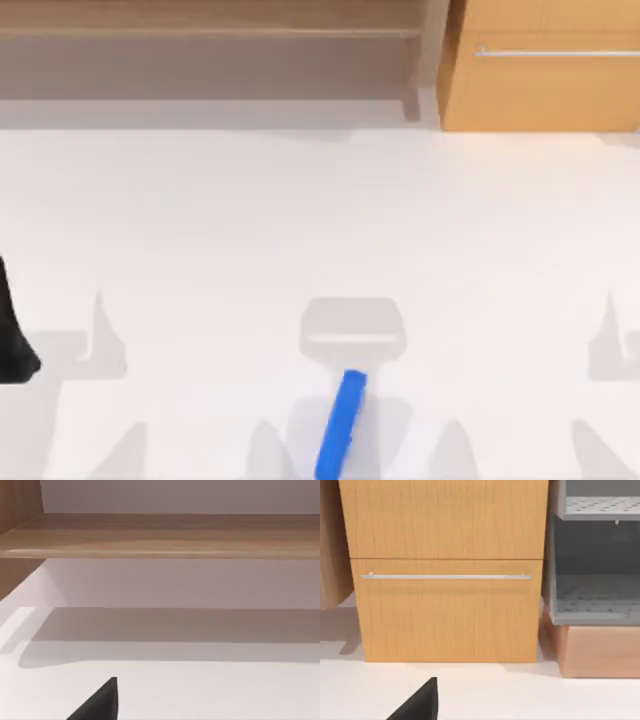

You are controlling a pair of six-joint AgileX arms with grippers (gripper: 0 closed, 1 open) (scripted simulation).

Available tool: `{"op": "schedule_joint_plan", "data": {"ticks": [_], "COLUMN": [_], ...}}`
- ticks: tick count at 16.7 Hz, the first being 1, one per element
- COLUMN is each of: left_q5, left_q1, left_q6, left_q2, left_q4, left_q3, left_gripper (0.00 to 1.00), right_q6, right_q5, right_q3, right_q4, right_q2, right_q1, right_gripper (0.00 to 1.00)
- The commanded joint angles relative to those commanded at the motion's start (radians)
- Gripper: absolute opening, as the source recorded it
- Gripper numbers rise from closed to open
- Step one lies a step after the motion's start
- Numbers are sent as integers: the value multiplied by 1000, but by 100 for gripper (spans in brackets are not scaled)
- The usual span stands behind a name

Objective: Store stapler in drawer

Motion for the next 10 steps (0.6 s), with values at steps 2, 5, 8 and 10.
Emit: {"op": "schedule_joint_plan", "data": {"ticks": [2,5,8,10], "left_q5": [0,0,0,0], "left_q1": [0,0,0,0], "left_q6": [0,0,0,0], "left_q2": [0,0,0,0], "left_q4": [0,0,0,0], "left_q3": [0,0,0,0], "left_gripper": [100,100,100,100], "right_q6": [0,-37,-129,-218], "right_q5": [0,-3,-2,5], "right_q3": [0,22,78,133], "right_q4": [0,31,108,182], "right_q2": [0,55,190,318], "right_q1": [0,12,35,51], "right_gripper": [100,100,100,100]}}
